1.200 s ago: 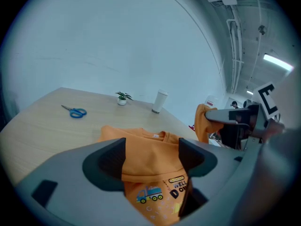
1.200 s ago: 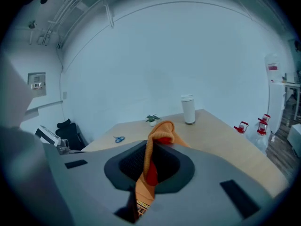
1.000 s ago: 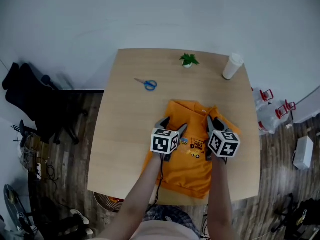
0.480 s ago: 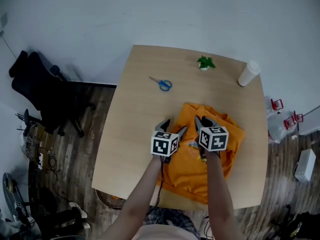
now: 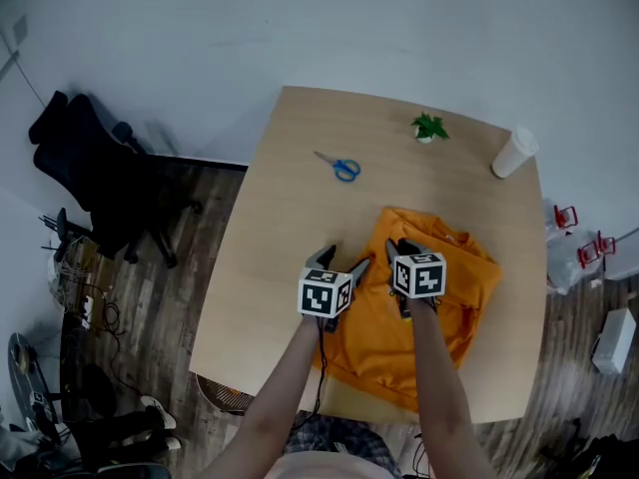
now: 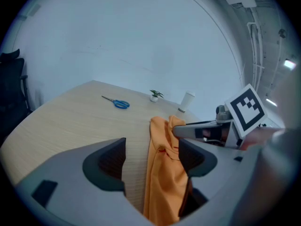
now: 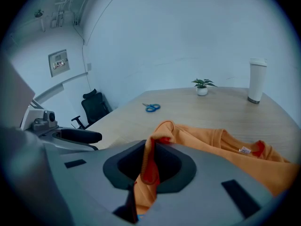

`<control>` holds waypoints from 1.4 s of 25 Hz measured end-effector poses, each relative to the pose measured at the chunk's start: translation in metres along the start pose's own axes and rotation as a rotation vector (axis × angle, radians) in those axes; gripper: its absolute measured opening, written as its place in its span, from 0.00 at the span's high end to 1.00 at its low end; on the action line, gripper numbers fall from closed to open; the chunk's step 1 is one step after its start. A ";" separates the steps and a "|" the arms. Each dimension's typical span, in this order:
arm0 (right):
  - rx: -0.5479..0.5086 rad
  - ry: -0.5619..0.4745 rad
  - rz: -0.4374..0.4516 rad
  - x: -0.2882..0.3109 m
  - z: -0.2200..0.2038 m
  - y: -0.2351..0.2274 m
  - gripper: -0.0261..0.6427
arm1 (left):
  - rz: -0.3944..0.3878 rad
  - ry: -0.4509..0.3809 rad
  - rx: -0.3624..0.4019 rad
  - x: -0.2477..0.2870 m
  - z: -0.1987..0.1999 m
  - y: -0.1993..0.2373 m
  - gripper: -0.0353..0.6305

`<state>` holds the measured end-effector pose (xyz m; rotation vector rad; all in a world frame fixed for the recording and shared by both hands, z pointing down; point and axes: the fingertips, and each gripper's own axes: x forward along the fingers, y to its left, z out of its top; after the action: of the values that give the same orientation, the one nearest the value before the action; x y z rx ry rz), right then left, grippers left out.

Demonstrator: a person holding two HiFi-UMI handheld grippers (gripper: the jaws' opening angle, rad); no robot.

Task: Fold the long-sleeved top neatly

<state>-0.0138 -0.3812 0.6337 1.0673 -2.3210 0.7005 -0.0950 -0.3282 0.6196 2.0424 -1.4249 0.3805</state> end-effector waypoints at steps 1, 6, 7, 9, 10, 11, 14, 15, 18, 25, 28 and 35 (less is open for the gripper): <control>0.002 -0.002 0.003 0.002 -0.001 0.002 0.87 | 0.003 0.001 0.000 -0.002 -0.001 0.002 0.42; 0.032 -0.039 0.036 0.006 0.005 0.014 0.78 | 0.016 -0.001 -0.001 -0.011 -0.003 0.008 0.42; 0.039 -0.050 0.047 0.006 0.007 0.017 0.76 | 0.019 -0.001 -0.002 -0.012 -0.003 0.009 0.42; 0.053 -0.077 0.070 0.006 0.015 0.022 0.71 | 0.024 -0.001 -0.005 -0.015 -0.003 0.012 0.42; 0.063 -0.093 0.082 0.007 0.019 0.025 0.69 | 0.027 -0.001 -0.006 -0.016 -0.003 0.013 0.42; 0.075 -0.111 0.094 0.007 0.023 0.028 0.67 | 0.030 -0.002 -0.007 -0.018 -0.003 0.015 0.42; 0.112 -0.159 0.131 0.004 0.033 0.036 0.63 | 0.038 -0.009 -0.007 -0.023 -0.002 0.018 0.42; 0.120 -0.172 0.135 0.002 0.036 0.037 0.60 | 0.040 -0.012 -0.007 -0.025 -0.002 0.019 0.42; 0.139 -0.210 0.121 -0.010 0.041 0.033 0.58 | 0.038 -0.019 -0.001 -0.027 0.000 0.018 0.42; 0.175 -0.290 0.021 -0.067 0.042 -0.012 0.56 | -0.022 -0.013 0.086 -0.012 0.018 -0.014 0.42; 0.197 -0.316 -0.037 -0.097 0.035 -0.042 0.56 | -0.050 -0.004 0.132 0.000 0.029 -0.033 0.42; 0.185 -0.312 -0.172 -0.165 0.010 -0.115 0.56 | -0.092 0.080 0.295 0.032 0.047 -0.060 0.40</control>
<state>0.1699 -0.3632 0.5529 1.5359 -2.4144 0.7362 -0.0326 -0.3674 0.5823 2.2871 -1.2825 0.6589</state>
